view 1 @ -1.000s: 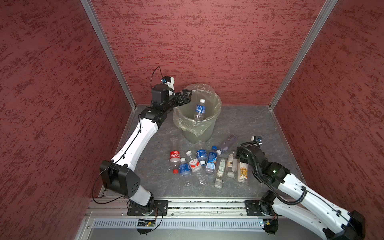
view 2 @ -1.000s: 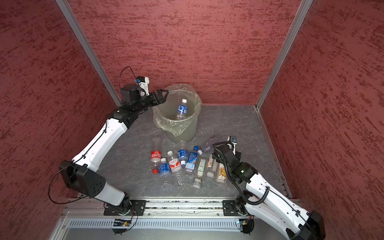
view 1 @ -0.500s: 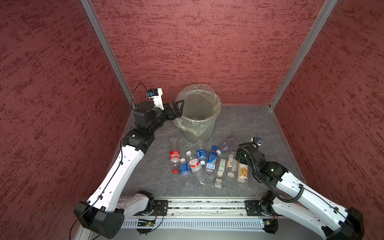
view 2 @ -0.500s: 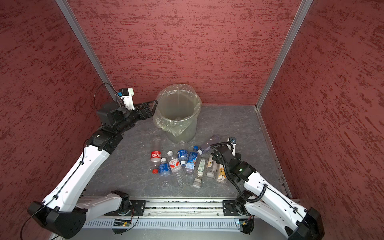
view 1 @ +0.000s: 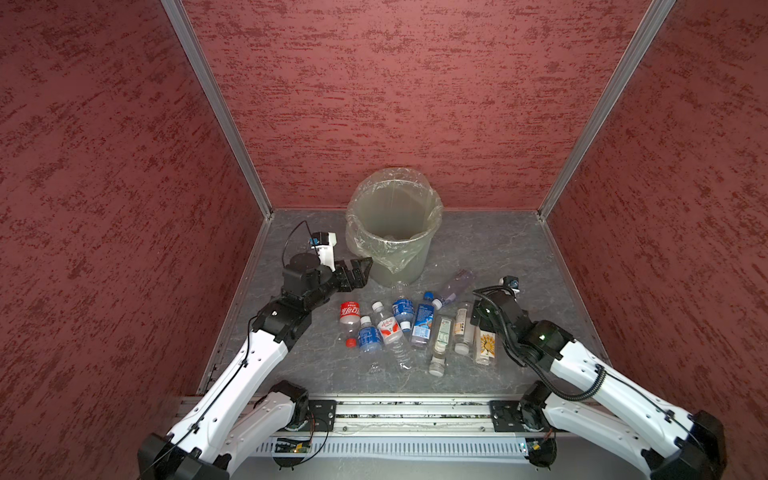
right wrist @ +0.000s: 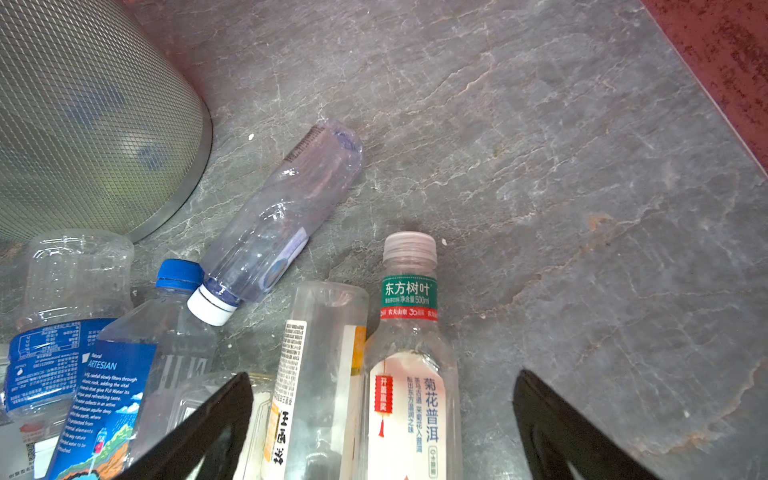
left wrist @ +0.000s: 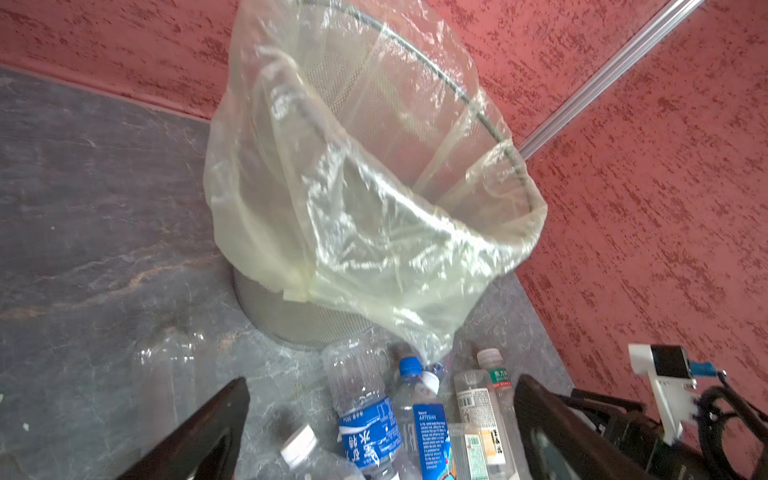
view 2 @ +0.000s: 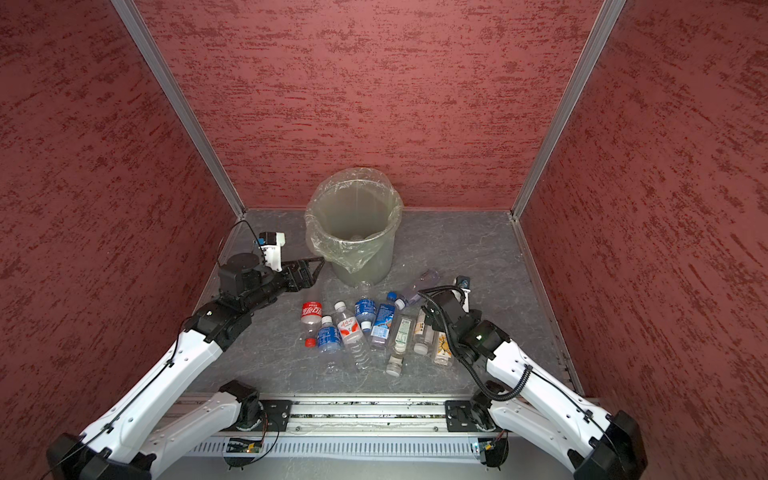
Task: Throw the plastic bottles in the bin
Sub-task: 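Open the left gripper to drop the bottle, then lower it back to the bottles, then lower the right gripper around the green-cap tea bottle and close it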
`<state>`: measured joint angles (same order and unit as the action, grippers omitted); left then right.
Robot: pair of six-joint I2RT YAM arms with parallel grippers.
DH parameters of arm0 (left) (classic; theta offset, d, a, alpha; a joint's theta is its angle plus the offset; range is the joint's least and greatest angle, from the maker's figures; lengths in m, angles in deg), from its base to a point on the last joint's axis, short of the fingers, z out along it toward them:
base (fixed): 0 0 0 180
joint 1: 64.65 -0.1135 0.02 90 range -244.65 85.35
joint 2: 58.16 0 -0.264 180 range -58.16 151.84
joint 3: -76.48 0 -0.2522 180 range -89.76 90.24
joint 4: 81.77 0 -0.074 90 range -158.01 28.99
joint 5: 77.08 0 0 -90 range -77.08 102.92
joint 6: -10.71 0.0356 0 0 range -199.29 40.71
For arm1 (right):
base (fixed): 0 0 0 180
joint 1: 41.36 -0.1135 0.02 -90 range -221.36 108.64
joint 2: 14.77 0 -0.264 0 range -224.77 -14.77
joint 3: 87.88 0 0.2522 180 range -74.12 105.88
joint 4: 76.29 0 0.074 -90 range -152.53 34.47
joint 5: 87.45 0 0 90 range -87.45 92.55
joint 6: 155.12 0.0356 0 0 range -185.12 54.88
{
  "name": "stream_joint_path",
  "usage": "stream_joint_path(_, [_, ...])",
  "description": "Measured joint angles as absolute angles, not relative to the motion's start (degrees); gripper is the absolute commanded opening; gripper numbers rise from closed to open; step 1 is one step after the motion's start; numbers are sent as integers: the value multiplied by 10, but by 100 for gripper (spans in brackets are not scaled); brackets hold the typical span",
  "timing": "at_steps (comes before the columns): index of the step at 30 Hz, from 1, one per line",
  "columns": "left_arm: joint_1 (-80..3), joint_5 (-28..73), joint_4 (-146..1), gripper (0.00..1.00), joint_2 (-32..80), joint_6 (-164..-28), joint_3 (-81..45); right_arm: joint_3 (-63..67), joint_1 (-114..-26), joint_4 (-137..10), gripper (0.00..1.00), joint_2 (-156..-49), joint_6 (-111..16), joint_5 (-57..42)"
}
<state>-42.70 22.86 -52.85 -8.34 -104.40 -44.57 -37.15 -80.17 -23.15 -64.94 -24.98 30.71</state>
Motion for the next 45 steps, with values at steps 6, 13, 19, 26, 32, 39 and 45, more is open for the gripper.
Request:
stream_joint_path(6, [-421, 226, -505, 99, -132, -1045, -492, -370, -802, -221, 98, -655, -245, 297])
stream_joint_path(13, [-415, 227, -474, 100, -147, -1050, -563, -370, -802, -209, 96, -658, -226, 278])
stream_joint_path(19, [-413, 243, -474, 100, -149, -1063, -613, -369, -802, -180, 94, -673, -202, 259])
stream_joint_path(26, [-408, 247, -474, 100, -148, -1064, -632, -358, -802, -150, 89, -694, -184, 226])
stream_joint_path(32, [-408, 247, -478, 99, -166, -1058, -654, -349, -802, -137, 85, -715, -176, 209])
stream_joint_path(39, [-404, 253, -484, 100, -182, -1045, -678, -347, -802, -114, 83, -712, -164, 196])
stream_joint_path(45, [-402, 261, -489, 100, -221, -1041, -690, -340, -802, -101, 85, -740, -160, 188])
